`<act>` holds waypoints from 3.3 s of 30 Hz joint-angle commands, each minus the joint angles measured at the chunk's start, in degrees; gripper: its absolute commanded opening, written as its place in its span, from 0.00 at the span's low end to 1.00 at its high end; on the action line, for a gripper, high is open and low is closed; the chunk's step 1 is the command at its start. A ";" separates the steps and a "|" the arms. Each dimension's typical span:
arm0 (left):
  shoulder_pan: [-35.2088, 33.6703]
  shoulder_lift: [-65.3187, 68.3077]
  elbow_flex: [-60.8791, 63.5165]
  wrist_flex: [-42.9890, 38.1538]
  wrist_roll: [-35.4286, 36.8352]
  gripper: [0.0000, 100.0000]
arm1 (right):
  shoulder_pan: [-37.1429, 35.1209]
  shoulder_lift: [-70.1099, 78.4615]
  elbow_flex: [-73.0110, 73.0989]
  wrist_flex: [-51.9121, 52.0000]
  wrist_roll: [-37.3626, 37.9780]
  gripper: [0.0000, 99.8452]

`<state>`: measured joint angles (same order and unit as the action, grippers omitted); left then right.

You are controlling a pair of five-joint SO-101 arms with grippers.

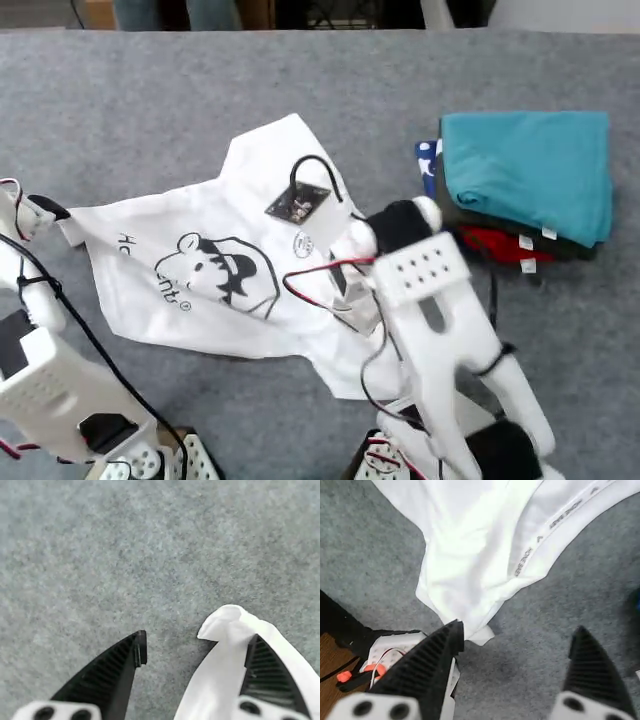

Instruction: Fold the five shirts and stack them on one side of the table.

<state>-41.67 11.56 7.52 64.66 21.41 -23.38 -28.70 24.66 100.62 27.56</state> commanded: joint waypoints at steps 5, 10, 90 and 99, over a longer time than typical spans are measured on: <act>8.04 -10.64 -6.55 17.23 1.41 0.33 | 0.70 -0.57 -13.49 0.44 0.09 0.29; 14.20 -7.65 3.21 9.93 1.76 0.32 | 0.79 10.42 -22.20 -0.26 0.09 0.23; 15.60 14.33 -1.98 22.86 -14.42 0.25 | 20.57 96.92 -105.19 -11.34 -4.40 0.13; 7.87 17.67 1.89 29.27 -22.24 0.03 | 19.43 100.09 -108.35 -14.86 -14.68 0.13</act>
<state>-30.51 28.97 7.34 89.80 2.42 -3.34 71.60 -80.40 86.29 16.22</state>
